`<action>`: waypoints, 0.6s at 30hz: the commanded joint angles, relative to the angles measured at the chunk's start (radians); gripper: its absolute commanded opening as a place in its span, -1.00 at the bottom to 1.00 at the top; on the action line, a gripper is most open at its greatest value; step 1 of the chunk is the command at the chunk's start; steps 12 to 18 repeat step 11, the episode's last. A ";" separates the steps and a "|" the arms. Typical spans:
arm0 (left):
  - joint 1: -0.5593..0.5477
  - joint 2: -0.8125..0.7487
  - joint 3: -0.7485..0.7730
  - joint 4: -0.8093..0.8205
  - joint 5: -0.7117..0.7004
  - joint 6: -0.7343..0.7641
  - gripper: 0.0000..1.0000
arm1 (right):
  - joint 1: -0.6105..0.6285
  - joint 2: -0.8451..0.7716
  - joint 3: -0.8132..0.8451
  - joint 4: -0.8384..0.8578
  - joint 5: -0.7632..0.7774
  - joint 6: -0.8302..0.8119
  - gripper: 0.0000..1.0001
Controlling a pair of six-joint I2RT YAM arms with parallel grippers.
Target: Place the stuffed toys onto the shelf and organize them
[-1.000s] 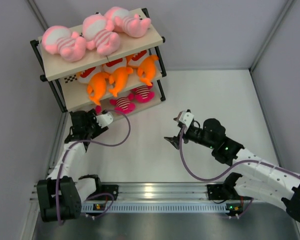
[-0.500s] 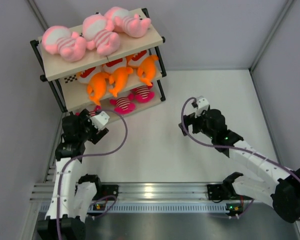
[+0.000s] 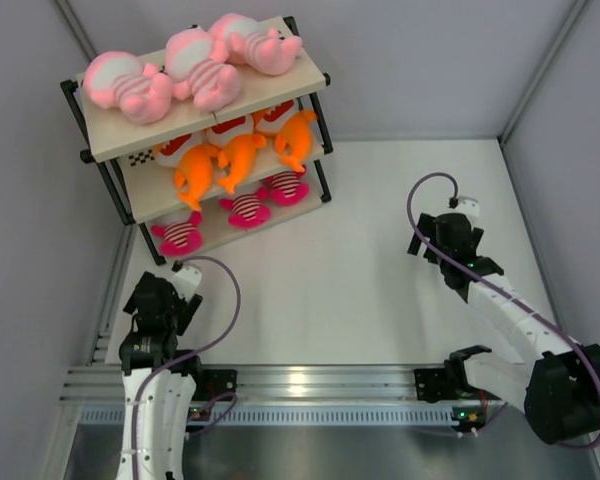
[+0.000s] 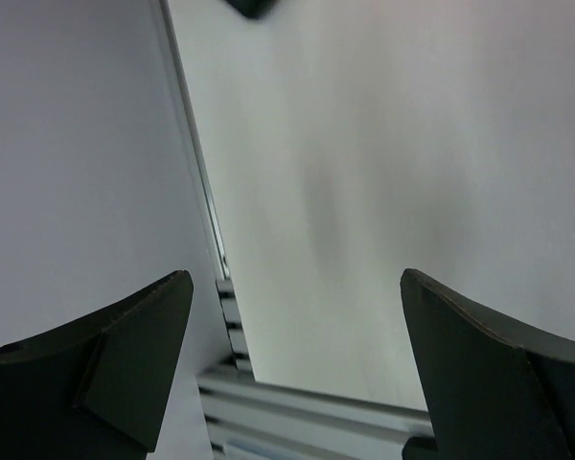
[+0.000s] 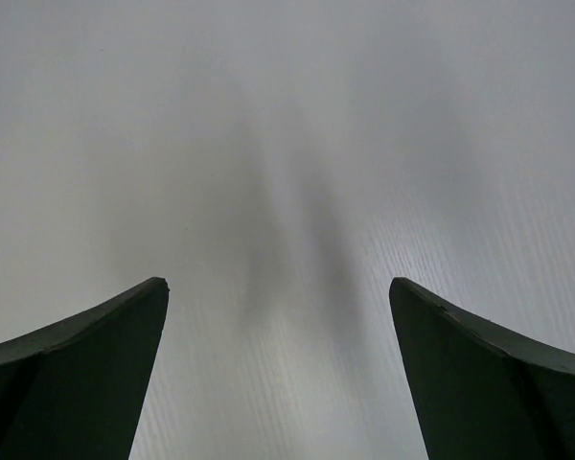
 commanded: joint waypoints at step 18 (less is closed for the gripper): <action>0.020 -0.059 -0.051 -0.070 -0.240 -0.197 0.91 | -0.007 -0.117 -0.085 0.075 0.127 0.047 0.98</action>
